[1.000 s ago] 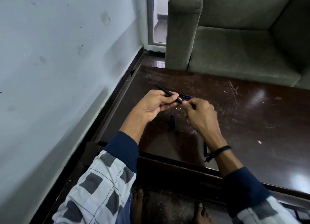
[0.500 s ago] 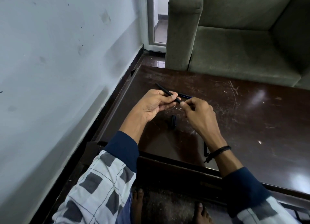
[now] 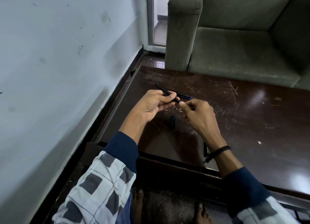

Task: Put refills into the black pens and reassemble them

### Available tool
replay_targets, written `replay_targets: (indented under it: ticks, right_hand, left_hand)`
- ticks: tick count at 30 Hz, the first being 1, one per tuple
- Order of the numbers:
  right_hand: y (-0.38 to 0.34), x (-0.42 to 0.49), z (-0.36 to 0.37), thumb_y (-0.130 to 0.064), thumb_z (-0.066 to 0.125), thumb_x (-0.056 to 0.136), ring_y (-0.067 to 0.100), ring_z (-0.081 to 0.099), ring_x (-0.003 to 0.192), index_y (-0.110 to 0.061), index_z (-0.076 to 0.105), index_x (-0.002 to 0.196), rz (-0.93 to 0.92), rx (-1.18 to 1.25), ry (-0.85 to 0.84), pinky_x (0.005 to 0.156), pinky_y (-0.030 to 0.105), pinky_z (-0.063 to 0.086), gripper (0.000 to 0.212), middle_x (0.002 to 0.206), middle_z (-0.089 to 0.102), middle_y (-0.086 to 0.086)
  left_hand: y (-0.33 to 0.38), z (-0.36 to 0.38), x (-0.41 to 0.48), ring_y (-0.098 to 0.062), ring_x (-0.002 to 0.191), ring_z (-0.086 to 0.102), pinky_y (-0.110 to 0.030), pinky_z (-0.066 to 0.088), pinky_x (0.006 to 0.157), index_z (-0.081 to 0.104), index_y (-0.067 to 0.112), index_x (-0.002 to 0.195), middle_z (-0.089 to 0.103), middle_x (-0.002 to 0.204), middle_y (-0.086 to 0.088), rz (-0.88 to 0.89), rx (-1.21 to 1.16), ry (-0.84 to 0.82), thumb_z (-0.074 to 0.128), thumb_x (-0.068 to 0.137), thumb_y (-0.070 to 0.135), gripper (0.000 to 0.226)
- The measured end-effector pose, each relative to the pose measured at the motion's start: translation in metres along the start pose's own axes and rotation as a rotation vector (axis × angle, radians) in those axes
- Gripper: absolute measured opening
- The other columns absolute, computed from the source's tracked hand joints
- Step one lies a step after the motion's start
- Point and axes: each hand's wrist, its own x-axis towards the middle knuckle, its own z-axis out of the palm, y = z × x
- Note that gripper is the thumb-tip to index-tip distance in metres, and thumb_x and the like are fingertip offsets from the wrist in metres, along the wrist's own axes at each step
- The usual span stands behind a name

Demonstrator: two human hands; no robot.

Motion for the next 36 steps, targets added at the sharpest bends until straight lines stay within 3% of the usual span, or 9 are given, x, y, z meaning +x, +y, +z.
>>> replay_targets:
  ticks: [3, 7, 12, 16, 21, 26, 31, 36]
  right_hand:
    - [0.003, 0.0, 0.0, -0.059, 0.063, 0.095, 0.019, 0.07, 0.086, -0.029, 0.074, 0.095, 0.023, -0.064, -0.053, 0.079, 0.042, 0.057, 0.032, 0.088, 0.074, -0.005]
    - [0.007, 0.002, 0.004, -0.036, 0.07, 0.093, 0.027, 0.069, 0.099, -0.036, 0.073, 0.099, -0.011, -0.288, -0.155, 0.083, 0.039, 0.056, 0.006, 0.108, 0.074, 0.0]
    - [0.011, -0.001, 0.016, -0.017, 0.062, 0.096, 0.029, 0.064, 0.113, -0.039, 0.065, 0.133, -0.178, -0.46, -0.305, 0.087, 0.041, 0.054, 0.043, 0.128, 0.058, -0.003]
    - [0.012, -0.003, 0.018, -0.012, 0.059, 0.097, 0.031, 0.065, 0.112, -0.041, 0.063, 0.134, -0.209, -0.555, -0.337, 0.087, 0.046, 0.058, 0.047, 0.133, 0.053, -0.002]
    - [0.016, -0.002, 0.016, -0.019, 0.07, 0.093, 0.029, 0.061, 0.11, -0.028, 0.069, 0.115, -0.216, -0.612, -0.294, 0.08, 0.042, 0.055, 0.023, 0.127, 0.051, -0.001]
    - [0.02, 0.002, 0.011, -0.03, 0.07, 0.095, 0.032, 0.059, 0.113, -0.023, 0.066, 0.117, -0.083, -0.543, -0.218, 0.078, 0.038, 0.045, 0.024, 0.12, 0.057, 0.004]
    - [0.019, 0.01, -0.001, -0.035, 0.067, 0.097, 0.03, 0.068, 0.098, -0.028, 0.062, 0.11, 0.099, -0.295, -0.158, 0.087, 0.042, 0.056, 0.016, 0.109, 0.07, 0.004]
    - [0.016, 0.01, -0.004, -0.035, 0.069, 0.096, 0.022, 0.065, 0.086, -0.028, 0.063, 0.108, 0.062, -0.216, -0.087, 0.077, 0.035, 0.048, 0.015, 0.101, 0.072, -0.001]
  left_hand:
    - [0.002, -0.004, 0.003, -0.02, 0.079, 0.077, -0.021, 0.061, 0.067, 0.076, -0.001, 0.094, 0.079, 0.091, -0.017, 0.009, -0.012, 0.093, 0.075, 0.086, -0.002, 0.008]
    - [0.004, -0.01, 0.006, -0.02, 0.076, 0.078, -0.021, 0.061, 0.065, 0.077, 0.001, 0.089, 0.079, 0.087, -0.014, 0.017, -0.052, 0.19, 0.076, 0.085, -0.002, 0.005]
    - [0.003, -0.01, 0.005, -0.021, 0.079, 0.078, -0.022, 0.061, 0.066, 0.076, -0.001, 0.09, 0.079, 0.089, -0.016, 0.006, -0.053, 0.194, 0.076, 0.085, -0.002, 0.005]
    - [0.004, -0.01, 0.004, -0.021, 0.077, 0.078, -0.021, 0.06, 0.065, 0.076, -0.001, 0.091, 0.079, 0.088, -0.015, 0.008, -0.052, 0.189, 0.076, 0.085, -0.002, 0.006]
    - [0.003, -0.009, 0.005, -0.021, 0.076, 0.078, -0.02, 0.059, 0.064, 0.075, -0.002, 0.093, 0.079, 0.087, -0.016, 0.006, -0.048, 0.177, 0.077, 0.085, -0.001, 0.008]
    - [0.003, -0.01, 0.005, -0.02, 0.077, 0.078, -0.02, 0.059, 0.064, 0.076, 0.0, 0.091, 0.079, 0.085, -0.014, 0.007, -0.035, 0.181, 0.077, 0.086, 0.0, 0.006]
    - [0.003, -0.011, 0.005, -0.022, 0.081, 0.079, -0.022, 0.06, 0.065, 0.074, 0.0, 0.099, 0.079, 0.093, -0.017, 0.008, -0.007, 0.16, 0.076, 0.088, 0.002, 0.012]
    - [0.0, -0.009, 0.005, -0.024, 0.086, 0.079, -0.023, 0.06, 0.066, 0.073, 0.001, 0.102, 0.079, 0.094, -0.016, -0.016, 0.01, 0.126, 0.073, 0.09, 0.001, 0.012]
